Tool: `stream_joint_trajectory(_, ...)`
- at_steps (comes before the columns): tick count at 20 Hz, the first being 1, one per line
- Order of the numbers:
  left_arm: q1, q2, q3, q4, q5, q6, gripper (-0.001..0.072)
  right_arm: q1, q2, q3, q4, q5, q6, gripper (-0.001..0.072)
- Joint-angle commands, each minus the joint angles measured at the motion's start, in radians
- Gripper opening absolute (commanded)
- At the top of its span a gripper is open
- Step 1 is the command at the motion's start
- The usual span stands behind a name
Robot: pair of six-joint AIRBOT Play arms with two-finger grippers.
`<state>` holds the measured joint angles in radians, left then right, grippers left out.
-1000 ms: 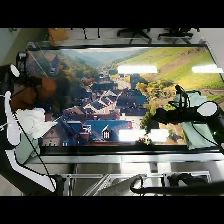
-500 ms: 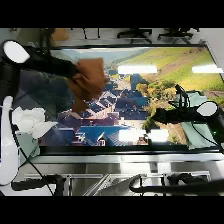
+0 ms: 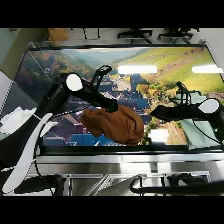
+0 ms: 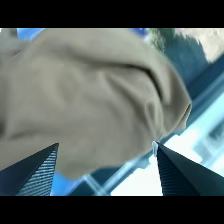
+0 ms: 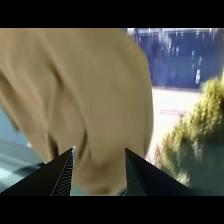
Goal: Fold the shirts.
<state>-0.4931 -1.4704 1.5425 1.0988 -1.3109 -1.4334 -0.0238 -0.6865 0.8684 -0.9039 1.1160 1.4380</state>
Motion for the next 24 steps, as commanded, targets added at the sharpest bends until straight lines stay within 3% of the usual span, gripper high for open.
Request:
stream_joint_trajectory(1,0.151,0.066,0.018,0.0,-0.215,-0.038,0.066,-0.04,-0.048,0.06,0.0,0.006,-0.076,0.0424)
stream_joint_trajectory(2,0.207,0.108,-0.034,0.0,-0.214,-0.038,0.066,-0.05,-0.076,0.062,0.0,0.009,-0.095,0.0541)
stream_joint_trajectory(7,0.417,0.272,-0.505,-0.007,0.024,0.022,0.0661,-0.041,-0.273,0.062,0.028,0.01,-0.203,0.0551)
stream_joint_trajectory(11,0.418,0.229,-0.766,-0.303,0.333,0.272,0.0661,0.012,-0.435,0.062,0.116,0.009,-0.353,0.055)
stream_joint_trajectory(15,0.332,0.064,-0.787,-0.509,0.475,0.42,0.0661,0.072,-0.548,0.062,0.227,0.006,-0.446,0.0546)
stream_joint_trajectory(18,0.291,-0.059,-0.695,-0.524,0.517,0.423,0.0658,0.082,-0.576,0.062,0.315,0.006,-0.512,0.0333)
stream_joint_trajectory(19,0.281,-0.097,-0.654,-0.523,0.505,0.422,0.061,0.082,-0.575,0.062,0.315,0.006,-0.512,0.0258)
stream_joint_trajectory(20,0.278,-0.13,-0.612,-0.523,0.482,0.422,0.0268,0.081,-0.573,0.062,0.314,0.006,-0.514,0.0103)
stream_joint_trajectory(21,0.277,-0.157,-0.57,-0.523,0.447,0.426,0.0019,0.079,-0.572,0.063,0.314,0.01,-0.526,0.002)
stream_joint_trajectory(24,0.289,-0.172,-0.455,-0.514,0.326,0.426,0.001,0.07,-0.549,0.079,0.314,0.017,-0.526,0.0019)
